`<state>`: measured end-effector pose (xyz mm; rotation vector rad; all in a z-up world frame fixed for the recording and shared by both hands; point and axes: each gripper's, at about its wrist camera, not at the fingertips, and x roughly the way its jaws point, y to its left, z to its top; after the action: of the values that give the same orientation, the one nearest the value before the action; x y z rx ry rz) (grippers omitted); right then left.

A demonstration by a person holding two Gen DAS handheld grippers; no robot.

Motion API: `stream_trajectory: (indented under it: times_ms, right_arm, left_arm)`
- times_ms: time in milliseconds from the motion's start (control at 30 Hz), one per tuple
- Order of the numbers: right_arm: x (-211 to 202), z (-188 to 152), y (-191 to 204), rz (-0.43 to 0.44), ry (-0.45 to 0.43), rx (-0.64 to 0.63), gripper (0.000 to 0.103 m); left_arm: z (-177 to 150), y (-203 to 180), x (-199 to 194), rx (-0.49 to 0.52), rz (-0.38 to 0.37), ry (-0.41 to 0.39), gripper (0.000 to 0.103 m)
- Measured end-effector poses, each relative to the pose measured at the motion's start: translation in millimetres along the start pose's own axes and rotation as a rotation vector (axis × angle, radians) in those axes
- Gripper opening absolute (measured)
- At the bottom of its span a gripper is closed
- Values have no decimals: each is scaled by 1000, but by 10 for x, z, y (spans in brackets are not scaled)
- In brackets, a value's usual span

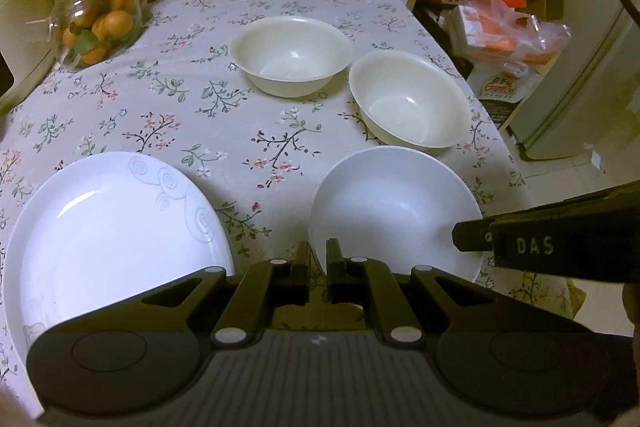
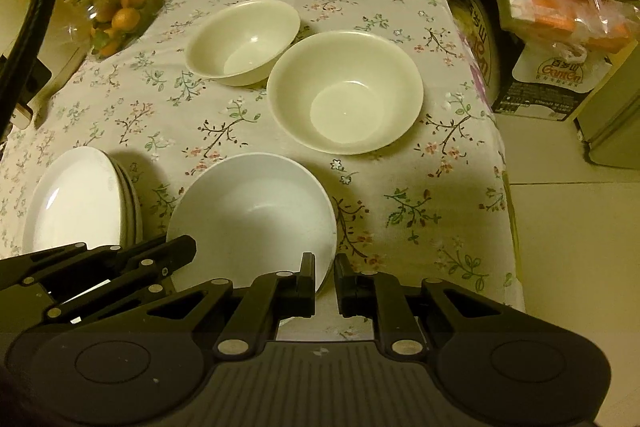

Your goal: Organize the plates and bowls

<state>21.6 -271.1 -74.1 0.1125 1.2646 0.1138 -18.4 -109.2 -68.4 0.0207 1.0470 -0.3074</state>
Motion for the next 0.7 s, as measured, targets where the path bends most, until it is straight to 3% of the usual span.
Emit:
stream_trajectory:
  times_ms: [700]
  right_arm:
    - [-91, 62, -35, 21, -36, 23, 22]
  left_arm:
    - [51, 87, -30, -65, -5, -4, 21]
